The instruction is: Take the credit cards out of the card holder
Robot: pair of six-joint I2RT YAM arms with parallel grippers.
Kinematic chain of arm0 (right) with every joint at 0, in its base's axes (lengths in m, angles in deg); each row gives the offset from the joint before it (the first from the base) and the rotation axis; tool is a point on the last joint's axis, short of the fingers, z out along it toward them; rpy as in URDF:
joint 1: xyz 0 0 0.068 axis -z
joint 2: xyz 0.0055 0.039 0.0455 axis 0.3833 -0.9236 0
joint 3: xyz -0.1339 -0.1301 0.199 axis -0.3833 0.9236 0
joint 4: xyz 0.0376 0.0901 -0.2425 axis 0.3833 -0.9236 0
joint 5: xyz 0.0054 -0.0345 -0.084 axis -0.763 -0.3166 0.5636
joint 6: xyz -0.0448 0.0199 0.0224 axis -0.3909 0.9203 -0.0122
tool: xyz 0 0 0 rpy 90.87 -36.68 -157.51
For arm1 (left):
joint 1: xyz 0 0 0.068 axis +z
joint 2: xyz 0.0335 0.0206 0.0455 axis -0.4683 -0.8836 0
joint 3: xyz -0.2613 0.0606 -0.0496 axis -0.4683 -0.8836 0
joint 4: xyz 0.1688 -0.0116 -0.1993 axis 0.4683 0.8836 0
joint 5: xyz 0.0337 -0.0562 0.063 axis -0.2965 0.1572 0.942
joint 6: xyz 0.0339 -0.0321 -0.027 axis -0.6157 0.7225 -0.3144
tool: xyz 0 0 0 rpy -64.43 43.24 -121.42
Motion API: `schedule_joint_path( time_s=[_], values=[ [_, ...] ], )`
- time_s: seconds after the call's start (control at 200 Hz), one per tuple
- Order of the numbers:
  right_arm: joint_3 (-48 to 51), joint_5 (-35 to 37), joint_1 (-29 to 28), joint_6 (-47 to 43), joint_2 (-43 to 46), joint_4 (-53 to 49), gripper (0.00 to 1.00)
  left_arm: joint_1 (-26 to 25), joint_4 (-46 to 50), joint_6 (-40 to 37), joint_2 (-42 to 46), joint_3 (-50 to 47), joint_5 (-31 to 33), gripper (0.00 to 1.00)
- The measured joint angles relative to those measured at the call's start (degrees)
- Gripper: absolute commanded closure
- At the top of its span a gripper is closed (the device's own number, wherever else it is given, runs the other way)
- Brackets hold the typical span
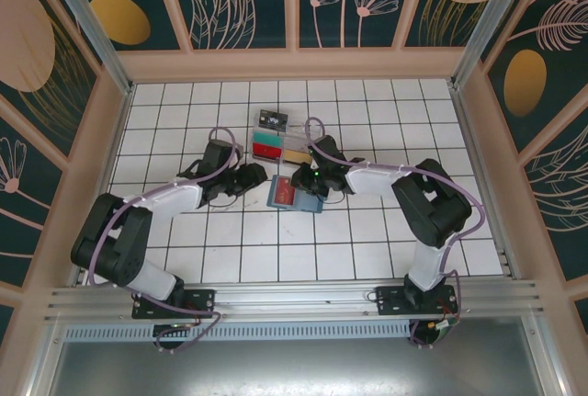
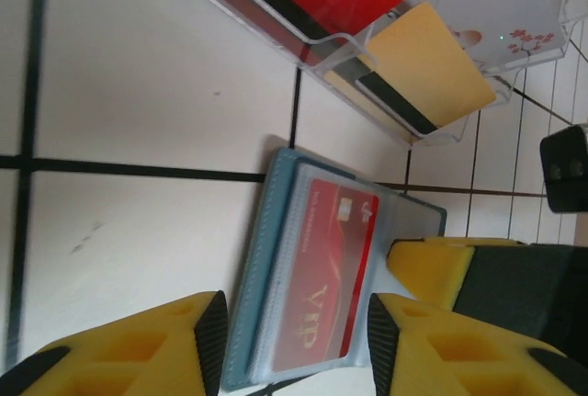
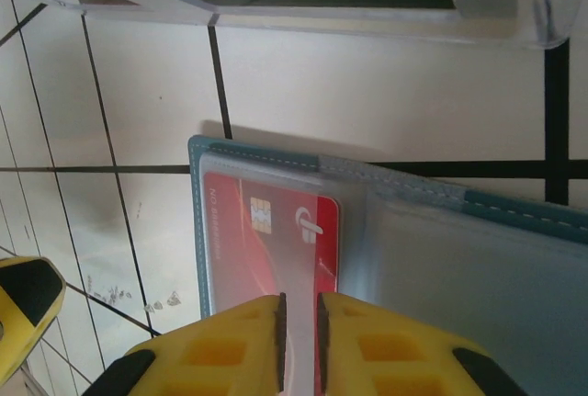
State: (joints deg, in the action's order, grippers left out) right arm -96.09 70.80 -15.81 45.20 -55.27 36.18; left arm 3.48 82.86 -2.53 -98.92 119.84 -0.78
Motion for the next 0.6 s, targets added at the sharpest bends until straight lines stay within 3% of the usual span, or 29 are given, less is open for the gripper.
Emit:
schedule_joint_path(
  time_s=[0.19,0.601],
  values=[
    [0.09,-0.83,0.0,0.61,0.0,0.09,0.83,-2.67,-0.07,-0.79,-5.05,5.88,-0.2,0.7],
    [0.35,-1.38,1.18,1.01,-1.27,-0.48,0.79,-4.42,0.07,-0.94,-11.69,8.09,0.02,0.74]
  ],
)
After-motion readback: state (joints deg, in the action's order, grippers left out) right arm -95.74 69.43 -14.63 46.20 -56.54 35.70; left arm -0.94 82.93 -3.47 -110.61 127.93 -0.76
